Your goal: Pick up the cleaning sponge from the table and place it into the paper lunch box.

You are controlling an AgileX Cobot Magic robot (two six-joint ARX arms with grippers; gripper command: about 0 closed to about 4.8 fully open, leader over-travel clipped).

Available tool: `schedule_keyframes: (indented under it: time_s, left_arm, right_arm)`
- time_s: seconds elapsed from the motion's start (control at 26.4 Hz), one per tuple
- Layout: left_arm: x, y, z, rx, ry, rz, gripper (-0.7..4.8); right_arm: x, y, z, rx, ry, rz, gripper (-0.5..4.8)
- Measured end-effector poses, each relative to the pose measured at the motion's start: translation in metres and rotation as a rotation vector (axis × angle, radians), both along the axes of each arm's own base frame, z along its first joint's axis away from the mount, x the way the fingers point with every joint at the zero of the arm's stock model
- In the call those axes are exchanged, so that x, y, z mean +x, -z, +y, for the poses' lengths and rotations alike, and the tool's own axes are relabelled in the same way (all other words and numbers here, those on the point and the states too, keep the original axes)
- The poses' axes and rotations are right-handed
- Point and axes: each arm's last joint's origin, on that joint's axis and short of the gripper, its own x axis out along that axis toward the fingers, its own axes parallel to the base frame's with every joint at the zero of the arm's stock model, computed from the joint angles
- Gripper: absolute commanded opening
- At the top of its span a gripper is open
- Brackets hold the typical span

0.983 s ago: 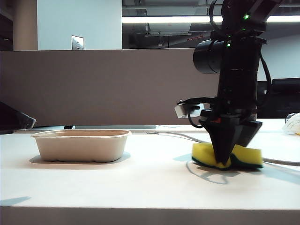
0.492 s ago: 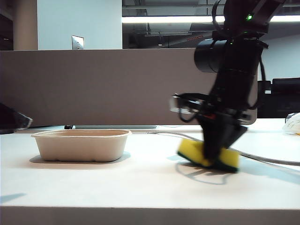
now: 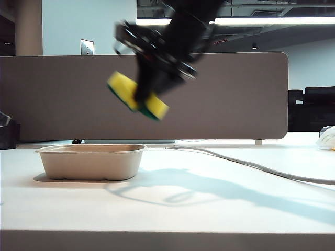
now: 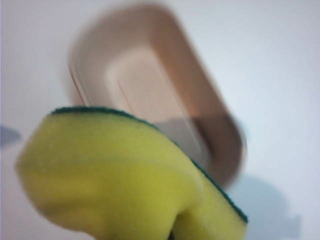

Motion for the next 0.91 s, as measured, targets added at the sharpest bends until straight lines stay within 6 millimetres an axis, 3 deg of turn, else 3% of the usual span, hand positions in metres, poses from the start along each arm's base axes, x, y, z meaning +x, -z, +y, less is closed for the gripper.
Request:
schedule_keyframes:
  time_s: [0.11,0.26,0.42,0.57,0.91]
  left_arm:
    - [0.002,0.000,0.004,-0.002,-0.043,-0.004,-0.05]
    - [0.003,-0.001,0.008,-0.004,-0.082,-0.010,-0.05]
    - [0.003,-0.001,0.008,-0.006,-0.082,-0.015,-0.05]
    - [0.002,-0.002,0.008,-0.007,-0.082,-0.017,-0.06]
    - [0.002,-0.002,0.008,-0.008,-0.082,-0.019,-0.05]
  right_arm:
    - [0.019,-0.008,0.014,0.057,-0.022,0.016,-0.06]
    - [0.035,0.008,0.036,0.030,-0.035,0.071,-0.06]
    - [0.032,0.018,0.063,0.027,-0.097,0.116,0.05]
    - [0.029,0.023,0.075,0.030,-0.122,0.114,1.84]
    - [0.031,0.028,0.075,0.007,-0.098,0.126,3.44]
